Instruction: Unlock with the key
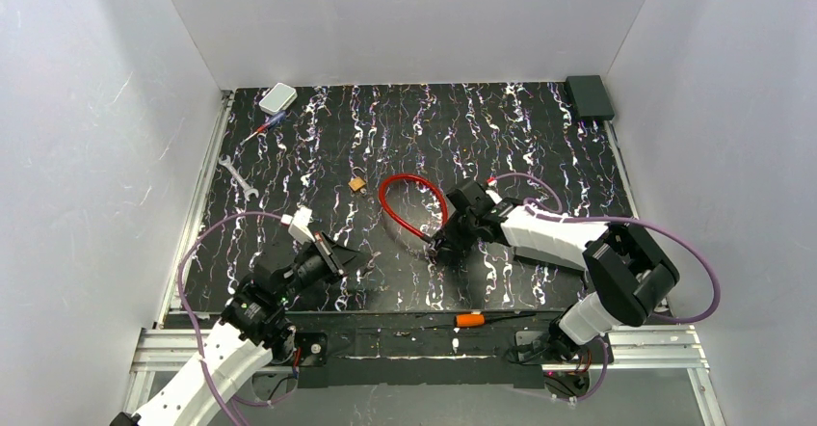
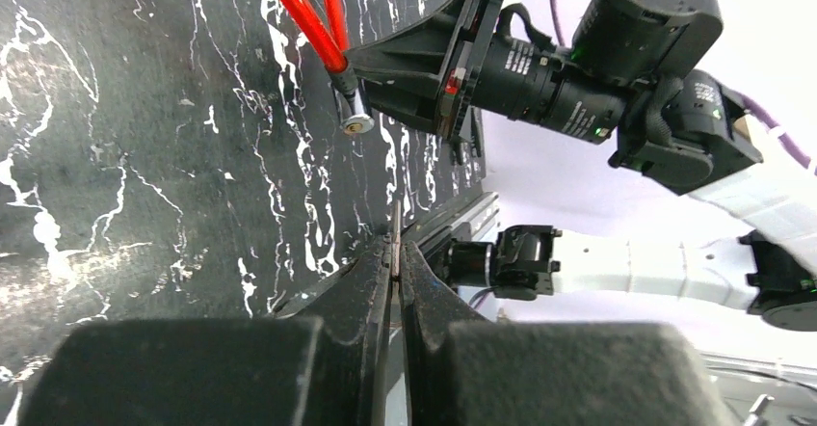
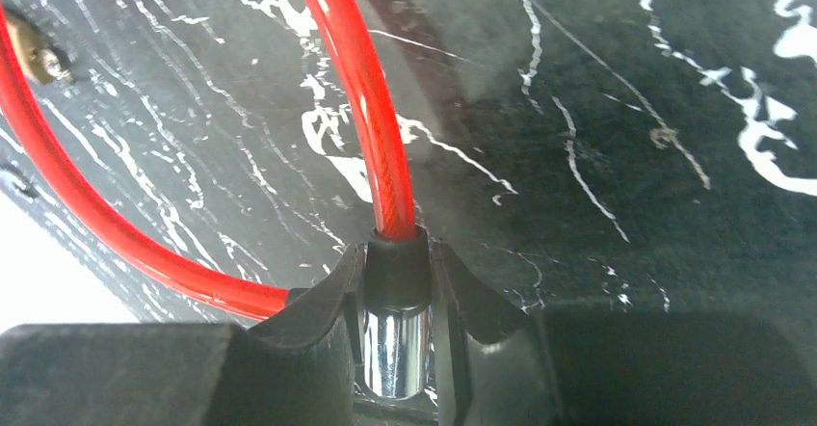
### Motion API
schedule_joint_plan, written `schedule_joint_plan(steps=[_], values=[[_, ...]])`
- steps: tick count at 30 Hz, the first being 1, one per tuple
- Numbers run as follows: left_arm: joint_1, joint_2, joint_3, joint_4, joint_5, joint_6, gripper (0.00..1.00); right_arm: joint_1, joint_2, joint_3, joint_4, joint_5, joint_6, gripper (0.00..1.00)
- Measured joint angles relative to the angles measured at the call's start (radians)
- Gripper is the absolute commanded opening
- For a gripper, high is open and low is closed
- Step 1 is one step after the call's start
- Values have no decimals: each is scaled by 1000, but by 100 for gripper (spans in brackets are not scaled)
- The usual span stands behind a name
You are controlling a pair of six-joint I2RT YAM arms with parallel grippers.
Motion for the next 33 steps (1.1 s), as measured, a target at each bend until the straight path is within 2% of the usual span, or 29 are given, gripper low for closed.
schedule_joint_plan(steps=[6, 11, 19, 27, 33], values=[[-1, -5, -30, 32, 4, -112, 0, 21, 0, 2, -48, 21, 58, 1], [-4, -73, -112, 61, 6, -201, 0, 37, 0, 24, -75, 20, 96, 1], [-14, -137, -160, 29, -46, -208, 0, 70, 42, 143, -139, 20, 149, 1], [-138, -18, -169, 103, -206, -174, 0, 112, 119, 205, -142, 10, 207, 1], [-231, 185, -183, 304, -319, -147, 0, 119, 133, 215, -149, 7, 235, 1]])
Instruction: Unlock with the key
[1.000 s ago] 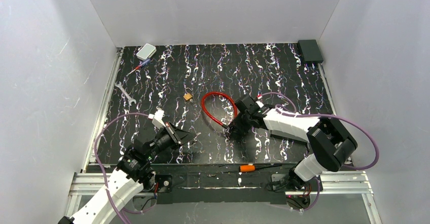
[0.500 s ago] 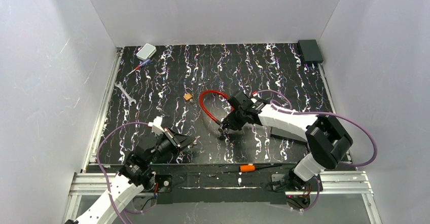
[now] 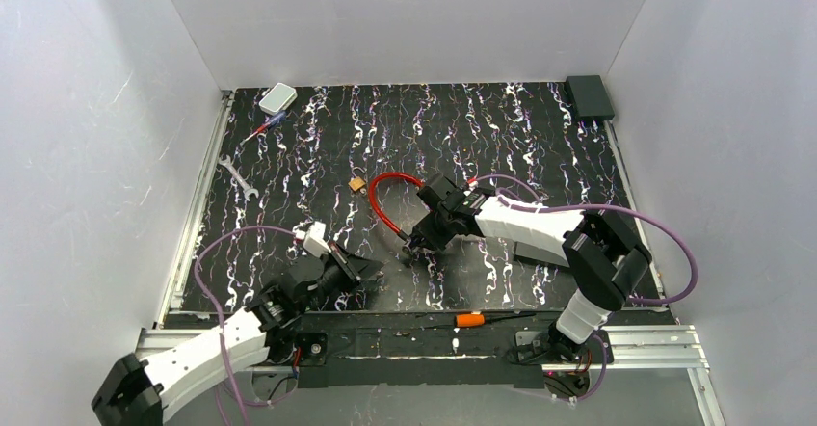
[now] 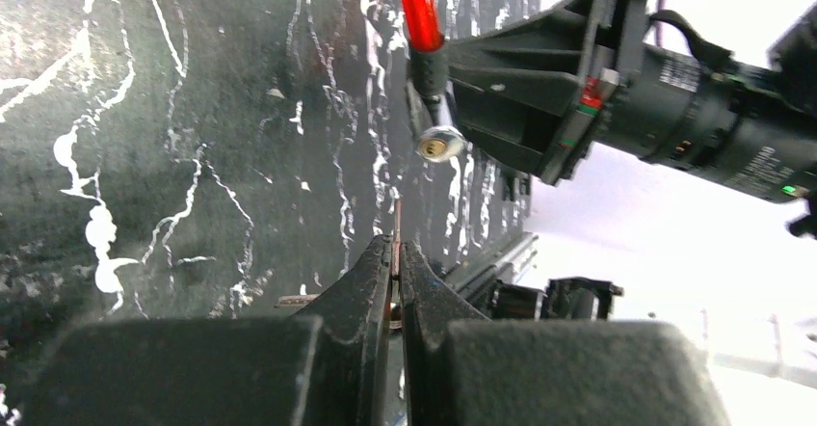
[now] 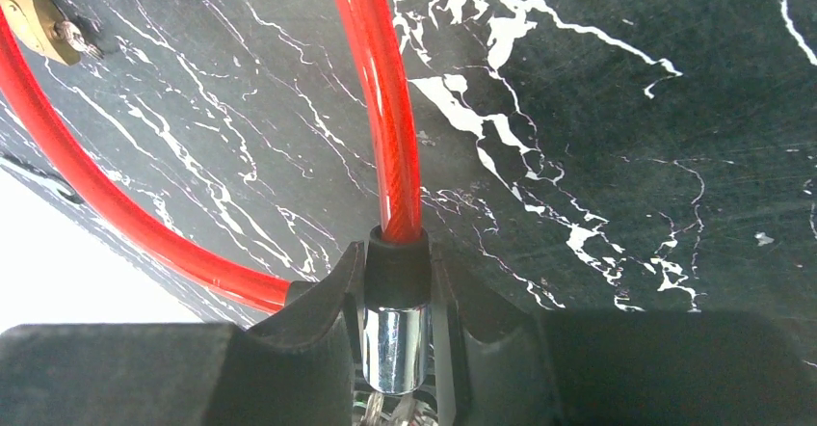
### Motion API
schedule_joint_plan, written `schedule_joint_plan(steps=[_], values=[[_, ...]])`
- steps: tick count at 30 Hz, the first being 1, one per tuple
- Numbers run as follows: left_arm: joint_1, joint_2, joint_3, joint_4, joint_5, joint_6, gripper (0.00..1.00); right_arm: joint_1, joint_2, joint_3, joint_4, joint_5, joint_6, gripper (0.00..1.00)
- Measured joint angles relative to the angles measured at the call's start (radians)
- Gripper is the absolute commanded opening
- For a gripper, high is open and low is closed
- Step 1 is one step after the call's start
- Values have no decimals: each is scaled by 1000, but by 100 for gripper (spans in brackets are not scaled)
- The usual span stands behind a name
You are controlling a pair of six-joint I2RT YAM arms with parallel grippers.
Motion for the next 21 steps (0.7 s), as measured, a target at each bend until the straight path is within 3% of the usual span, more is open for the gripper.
schedule_joint_plan(steps=[6, 21], values=[[-74, 213, -3, 188, -113, 21, 0, 0, 0, -1, -10, -1, 24, 1], [-197, 430, -5, 519, -253, 107, 0, 0, -23, -45, -11, 6, 71, 1]])
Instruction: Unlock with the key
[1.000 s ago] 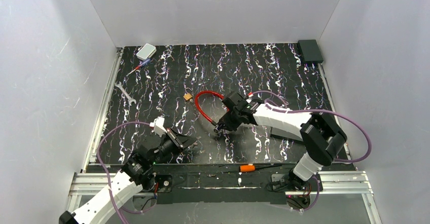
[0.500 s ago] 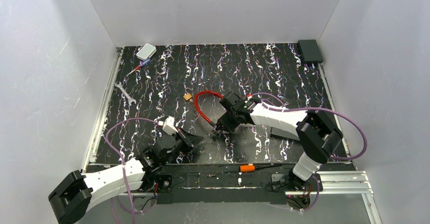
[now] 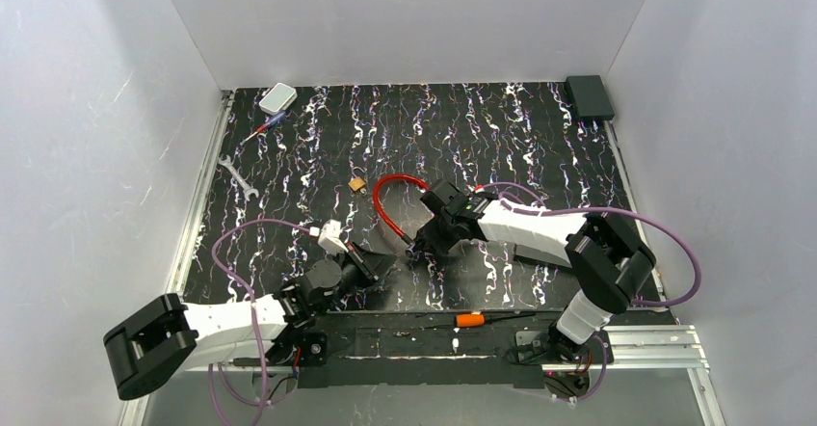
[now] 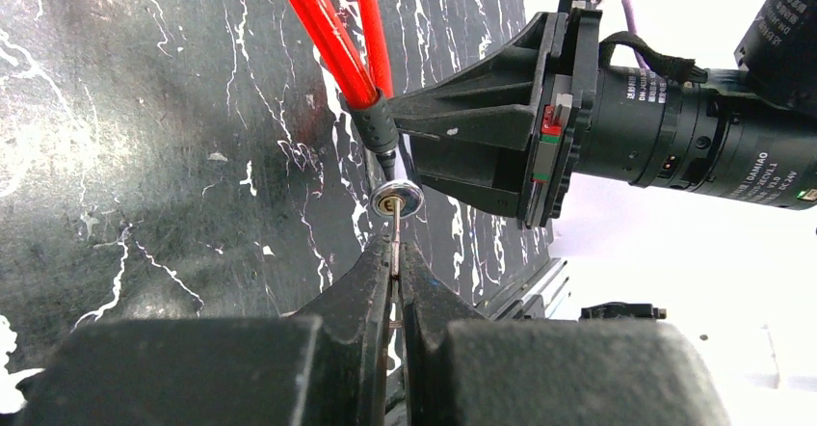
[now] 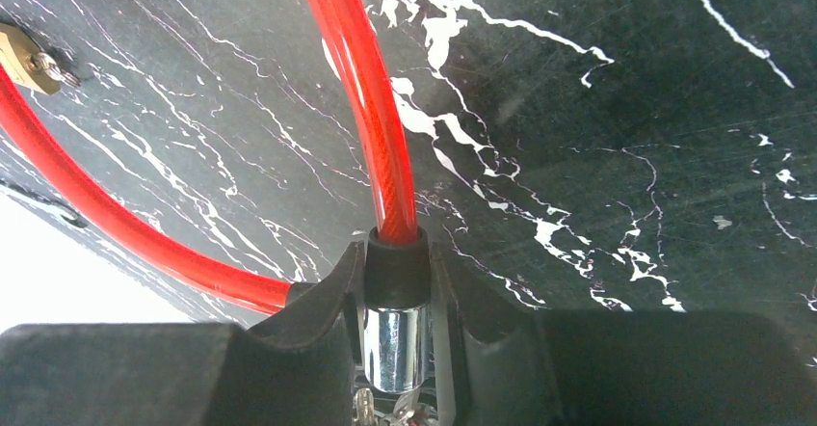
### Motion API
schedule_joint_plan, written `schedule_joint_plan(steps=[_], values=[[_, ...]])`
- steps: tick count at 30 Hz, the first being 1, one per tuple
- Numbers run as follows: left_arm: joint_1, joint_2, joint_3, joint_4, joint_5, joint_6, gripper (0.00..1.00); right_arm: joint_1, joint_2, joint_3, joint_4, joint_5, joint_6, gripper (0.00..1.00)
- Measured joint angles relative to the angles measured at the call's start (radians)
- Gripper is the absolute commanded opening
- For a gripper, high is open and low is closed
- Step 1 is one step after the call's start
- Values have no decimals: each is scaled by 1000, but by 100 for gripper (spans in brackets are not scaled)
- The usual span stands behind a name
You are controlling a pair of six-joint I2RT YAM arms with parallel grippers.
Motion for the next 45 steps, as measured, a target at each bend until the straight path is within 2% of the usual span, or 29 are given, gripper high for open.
schedule_joint_plan(steps=[20, 45], values=[[-9, 157, 11, 108, -28, 22, 0, 0, 1, 0, 15, -13, 1, 1], [-10, 141, 12, 130, -30, 6, 0, 2, 48, 21, 25, -22, 7, 1]])
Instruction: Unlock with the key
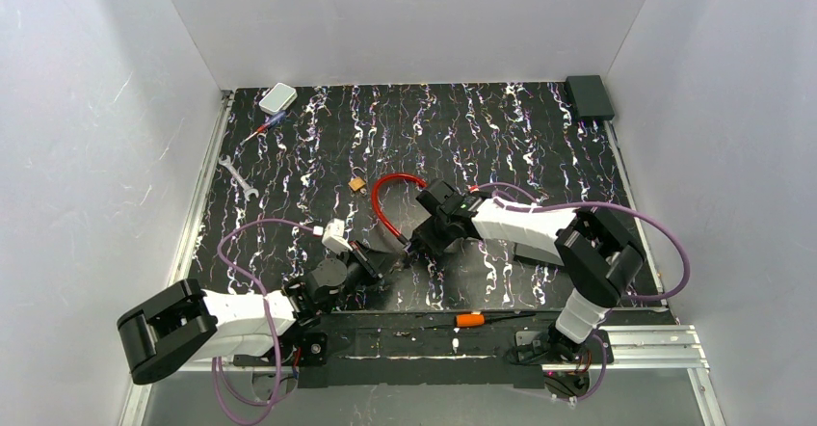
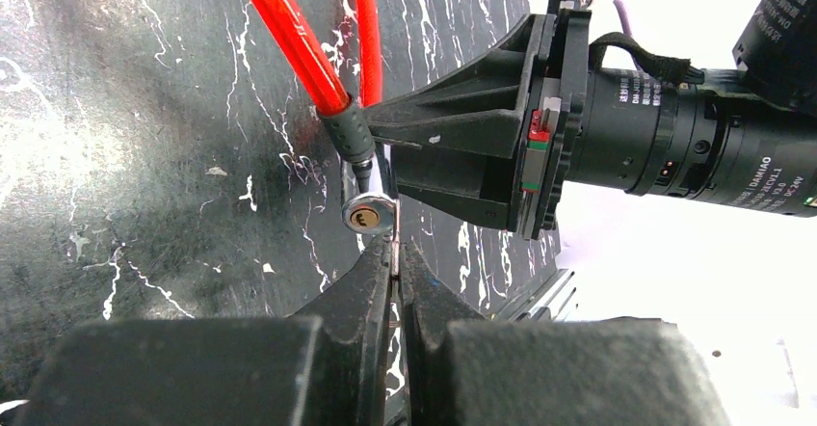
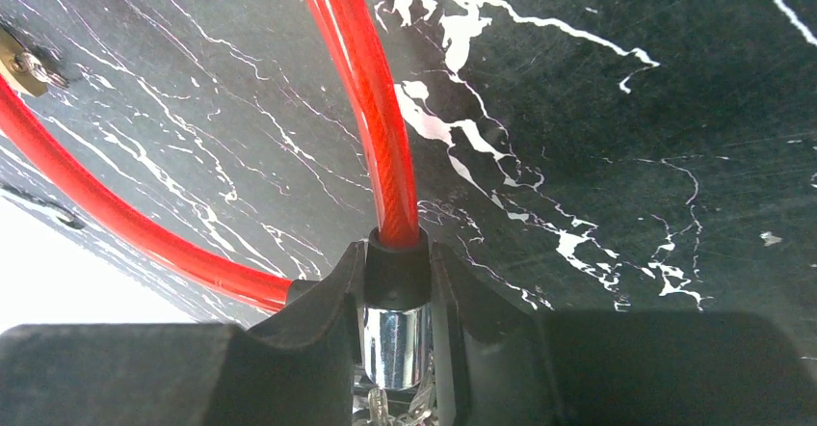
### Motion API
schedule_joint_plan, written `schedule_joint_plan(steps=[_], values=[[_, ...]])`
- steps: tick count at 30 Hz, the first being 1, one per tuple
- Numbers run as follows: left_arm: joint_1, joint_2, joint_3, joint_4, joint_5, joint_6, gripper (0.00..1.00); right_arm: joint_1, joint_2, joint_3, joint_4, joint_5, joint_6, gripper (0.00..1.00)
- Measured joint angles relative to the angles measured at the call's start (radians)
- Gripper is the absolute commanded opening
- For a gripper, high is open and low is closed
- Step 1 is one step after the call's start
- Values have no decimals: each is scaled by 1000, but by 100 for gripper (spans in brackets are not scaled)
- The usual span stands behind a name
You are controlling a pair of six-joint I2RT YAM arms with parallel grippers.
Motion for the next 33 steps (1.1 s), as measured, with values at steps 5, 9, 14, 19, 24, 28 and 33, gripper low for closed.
schedule_joint_plan(steps=[5, 9, 14, 19, 24, 28, 33], values=[[0, 5, -1, 0, 0, -2, 0, 0, 3, 4, 2, 1, 6, 1], [0, -19, -28, -3, -14, -10, 0, -1, 3, 5, 2, 2, 8, 1], [0, -71, -47, -32, -37, -18, 0, -3, 3, 5, 2, 2, 10, 1], [0, -68, -45, -43, -38, -15, 0, -3, 3, 6, 2, -2, 10, 1], [0, -31, -25, -47, -30, -10, 0, -5, 3, 13, 3, -8, 10, 1], [0, -29, -23, -48, -30, -9, 0, -5, 3, 18, 4, -9, 10, 1], [0, -29, -23, -49, -31, -6, 0, -5, 10, 22, 4, -15, 10, 1]])
